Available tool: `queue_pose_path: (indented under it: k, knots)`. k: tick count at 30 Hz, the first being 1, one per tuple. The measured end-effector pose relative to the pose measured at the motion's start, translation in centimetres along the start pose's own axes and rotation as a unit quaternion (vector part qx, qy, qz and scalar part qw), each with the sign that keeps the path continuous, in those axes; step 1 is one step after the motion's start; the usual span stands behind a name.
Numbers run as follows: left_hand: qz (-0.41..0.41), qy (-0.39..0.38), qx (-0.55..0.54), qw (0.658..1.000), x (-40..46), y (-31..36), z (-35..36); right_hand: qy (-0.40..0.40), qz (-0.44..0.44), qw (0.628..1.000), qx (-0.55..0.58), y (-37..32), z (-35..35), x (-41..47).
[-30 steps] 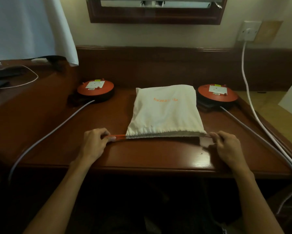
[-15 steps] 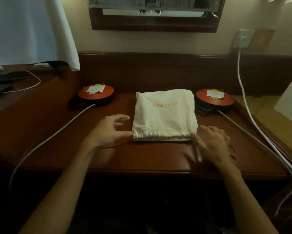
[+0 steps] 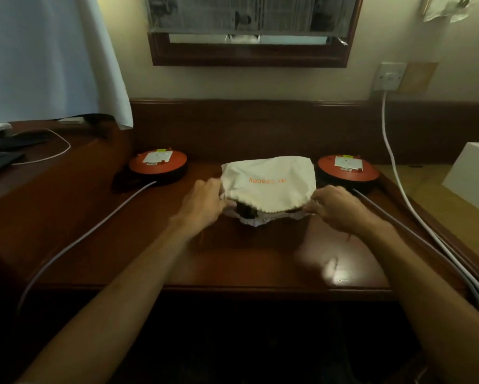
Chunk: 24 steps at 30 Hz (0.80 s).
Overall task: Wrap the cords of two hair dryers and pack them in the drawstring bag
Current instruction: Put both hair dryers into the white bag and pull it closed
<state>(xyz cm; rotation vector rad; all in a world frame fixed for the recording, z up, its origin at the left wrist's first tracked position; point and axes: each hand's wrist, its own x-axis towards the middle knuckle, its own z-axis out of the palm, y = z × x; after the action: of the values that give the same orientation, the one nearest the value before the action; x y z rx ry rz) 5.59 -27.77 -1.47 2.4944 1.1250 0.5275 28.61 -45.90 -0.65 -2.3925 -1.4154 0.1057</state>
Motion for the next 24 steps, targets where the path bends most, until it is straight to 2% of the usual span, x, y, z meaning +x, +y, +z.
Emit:
queue_pose_path:
  k: [3, 8, 15, 20, 24]
  knots:
    - [0.076, 0.004, 0.007, 0.997, 2.6, 2.6, -5.1, -0.003, -0.034, 0.999, -0.035, -1.1, -5.1, 2.1]
    - [0.12, 0.018, -0.031, 0.992, 5.8, 2.4, -10.9, 0.044, -0.021, 0.997, 0.055, -0.7, -11.3, 3.6]
    - [0.137, 0.088, -0.049, 0.985, 7.7, -0.4, -12.5, 0.088, -0.01, 0.988, 0.124, 0.8, -12.8, 3.8]
    - [0.136, 0.146, -0.019, 0.98, 8.4, -1.6, -12.8, 0.133, -0.006, 0.982, 0.131, 1.8, -12.8, 4.1]
    - [0.152, 0.154, 0.026, 0.976, 9.4, -2.1, -14.2, 0.164, -0.01, 0.979, 0.123, 2.4, -14.0, 4.4]
